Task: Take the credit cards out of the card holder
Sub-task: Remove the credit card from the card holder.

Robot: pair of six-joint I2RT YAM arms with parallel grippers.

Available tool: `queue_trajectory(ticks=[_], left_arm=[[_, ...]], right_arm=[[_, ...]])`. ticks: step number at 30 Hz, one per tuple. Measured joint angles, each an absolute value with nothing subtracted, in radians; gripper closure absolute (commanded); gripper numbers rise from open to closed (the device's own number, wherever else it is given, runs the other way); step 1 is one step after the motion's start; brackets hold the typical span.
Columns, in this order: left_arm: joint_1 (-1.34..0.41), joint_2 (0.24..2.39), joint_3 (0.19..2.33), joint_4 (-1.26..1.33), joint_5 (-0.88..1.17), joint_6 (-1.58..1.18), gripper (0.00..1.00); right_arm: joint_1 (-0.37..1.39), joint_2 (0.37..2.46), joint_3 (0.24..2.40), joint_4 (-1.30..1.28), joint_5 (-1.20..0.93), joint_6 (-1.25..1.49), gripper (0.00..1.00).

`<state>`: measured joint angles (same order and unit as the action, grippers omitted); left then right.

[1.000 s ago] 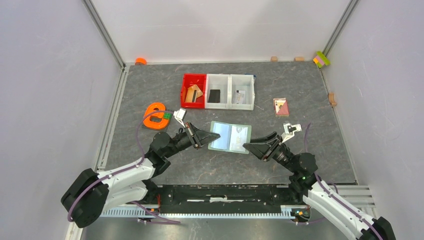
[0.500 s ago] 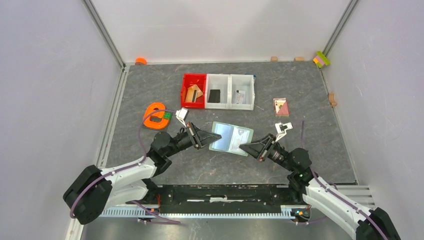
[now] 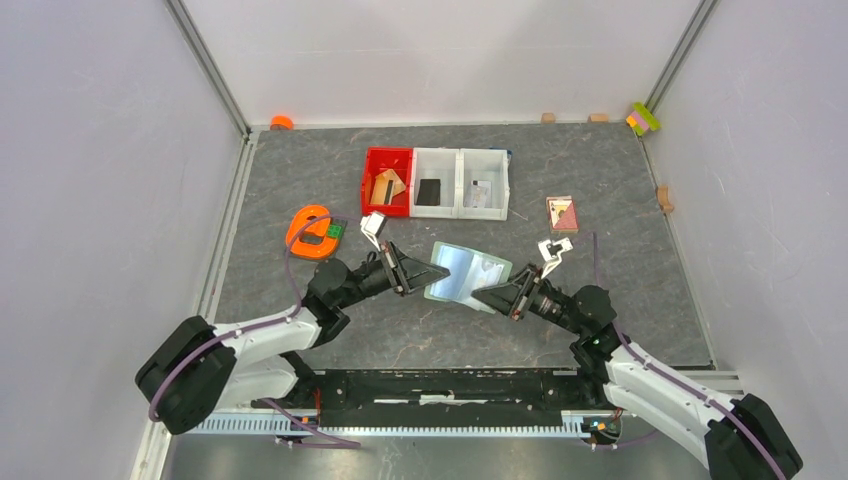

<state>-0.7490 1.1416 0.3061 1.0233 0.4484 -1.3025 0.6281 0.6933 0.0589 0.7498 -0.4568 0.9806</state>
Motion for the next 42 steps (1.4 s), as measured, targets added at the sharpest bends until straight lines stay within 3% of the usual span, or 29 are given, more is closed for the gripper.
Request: queue_trajectory(ticks=[5,10,12,17,20,23,26,32,34,37,42], left_arm=[[-0.752,1.153,0.321,1.034,0.451,-1.303,0.98],[-0.754,1.171,0.342,1.0,0.457,-1.297,0.93],[-0.754,1.169,0.364,0.941,0.456,-1.27,0.8],[-0.768,1.125,0.445,0.686,0.434,-1.126,0.32],[-0.796,1.118,0.489,0.539,0.408,-1.031,0.18],[-0.811,1.128,0.508,0.451,0.395,-0.964,0.15],[-0.822,1.164,0.526,0.384,0.393,-0.91,0.2],[-0.844,1.234,0.561,0.289,0.391,-0.833,0.6],[-0.847,1.234,0.566,0.284,0.39,-0.821,0.72],[-0.852,1.234,0.571,0.278,0.385,-0.813,0.84],[-0.85,1.234,0.571,0.255,0.346,-0.809,0.96]], right_arm=[[0.628,0.704,0.076,0.739,-0.46,0.962,0.75],[0.628,0.708,0.091,0.715,-0.462,0.937,0.94],[0.627,0.708,0.109,0.683,-0.462,0.919,1.0],[0.625,0.709,0.135,0.606,-0.451,0.884,1.0],[0.626,0.714,0.138,0.596,-0.452,0.883,1.0],[0.626,0.728,0.142,0.59,-0.454,0.885,1.0],[0.626,0.742,0.144,0.588,-0.456,0.891,1.0],[0.626,0.761,0.146,0.584,-0.469,0.901,0.97],[0.625,0.768,0.146,0.574,-0.466,0.901,0.85],[0.625,0.768,0.146,0.56,-0.464,0.903,0.59],[0.626,0.736,0.157,0.529,-0.466,0.871,0.44]])
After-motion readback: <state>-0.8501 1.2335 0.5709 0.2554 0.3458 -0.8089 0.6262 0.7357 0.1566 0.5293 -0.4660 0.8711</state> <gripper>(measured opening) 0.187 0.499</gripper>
